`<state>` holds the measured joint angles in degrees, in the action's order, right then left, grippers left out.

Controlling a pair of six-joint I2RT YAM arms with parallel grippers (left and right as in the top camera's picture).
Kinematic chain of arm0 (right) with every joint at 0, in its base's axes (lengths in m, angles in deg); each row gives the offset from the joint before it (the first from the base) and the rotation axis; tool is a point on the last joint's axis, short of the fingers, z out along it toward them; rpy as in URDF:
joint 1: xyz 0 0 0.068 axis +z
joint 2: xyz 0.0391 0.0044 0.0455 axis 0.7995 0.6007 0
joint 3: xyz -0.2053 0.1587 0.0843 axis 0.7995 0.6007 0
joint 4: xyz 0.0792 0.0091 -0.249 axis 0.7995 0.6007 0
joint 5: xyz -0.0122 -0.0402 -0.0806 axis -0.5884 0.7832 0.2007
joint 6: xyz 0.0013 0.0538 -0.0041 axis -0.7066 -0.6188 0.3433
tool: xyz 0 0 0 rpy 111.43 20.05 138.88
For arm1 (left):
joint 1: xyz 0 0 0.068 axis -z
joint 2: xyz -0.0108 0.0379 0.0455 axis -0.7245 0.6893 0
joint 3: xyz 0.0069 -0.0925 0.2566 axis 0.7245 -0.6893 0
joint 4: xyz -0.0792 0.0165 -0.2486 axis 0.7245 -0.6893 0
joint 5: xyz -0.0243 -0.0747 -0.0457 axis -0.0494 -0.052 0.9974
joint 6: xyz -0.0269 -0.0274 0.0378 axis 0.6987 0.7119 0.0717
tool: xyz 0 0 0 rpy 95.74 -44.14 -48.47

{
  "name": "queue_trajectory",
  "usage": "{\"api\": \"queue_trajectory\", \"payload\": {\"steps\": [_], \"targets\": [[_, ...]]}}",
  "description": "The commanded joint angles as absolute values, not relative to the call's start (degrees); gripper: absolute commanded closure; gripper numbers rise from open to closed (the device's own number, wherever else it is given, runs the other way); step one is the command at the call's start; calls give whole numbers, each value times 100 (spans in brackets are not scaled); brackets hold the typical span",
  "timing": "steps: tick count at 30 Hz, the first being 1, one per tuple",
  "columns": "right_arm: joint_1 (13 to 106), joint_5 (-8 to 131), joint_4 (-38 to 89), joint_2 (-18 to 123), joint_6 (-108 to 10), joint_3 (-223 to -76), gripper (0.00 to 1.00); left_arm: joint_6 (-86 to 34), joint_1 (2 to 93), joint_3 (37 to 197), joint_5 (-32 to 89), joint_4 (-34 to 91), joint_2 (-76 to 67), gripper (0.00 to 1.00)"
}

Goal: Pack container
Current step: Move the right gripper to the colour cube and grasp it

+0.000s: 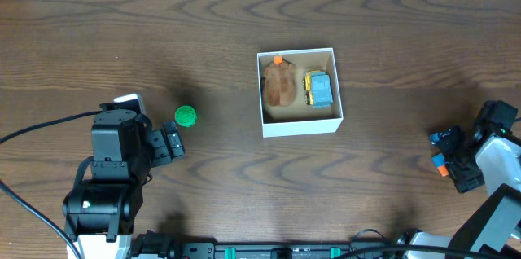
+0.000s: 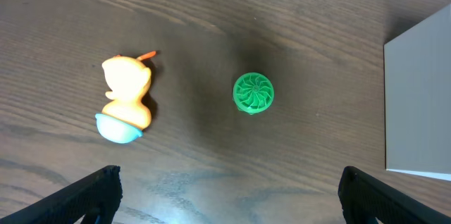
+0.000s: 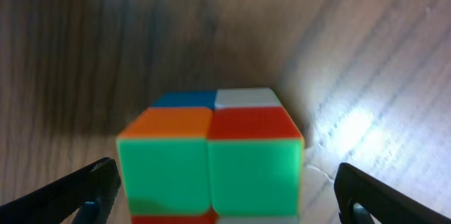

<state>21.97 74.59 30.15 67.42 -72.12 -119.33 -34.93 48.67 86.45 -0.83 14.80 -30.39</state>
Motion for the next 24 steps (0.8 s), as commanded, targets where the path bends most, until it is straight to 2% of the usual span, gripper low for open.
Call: {"api": "queue_trajectory", "payload": {"steps": [1,13,24], "targets": [[2144,7610,2912,6785,-7118,-11931,4,-3438,4847,8754,-109,1445,-3037,2],[2144,7610,2921,6785,-7116,-11931,31,-3438,4847,8754,-109,1443,-3037,2],[2144,7610,2965,6785,-7116,-11931,46,-3438,4847,8754,-111,1443,-3037,2]]}}
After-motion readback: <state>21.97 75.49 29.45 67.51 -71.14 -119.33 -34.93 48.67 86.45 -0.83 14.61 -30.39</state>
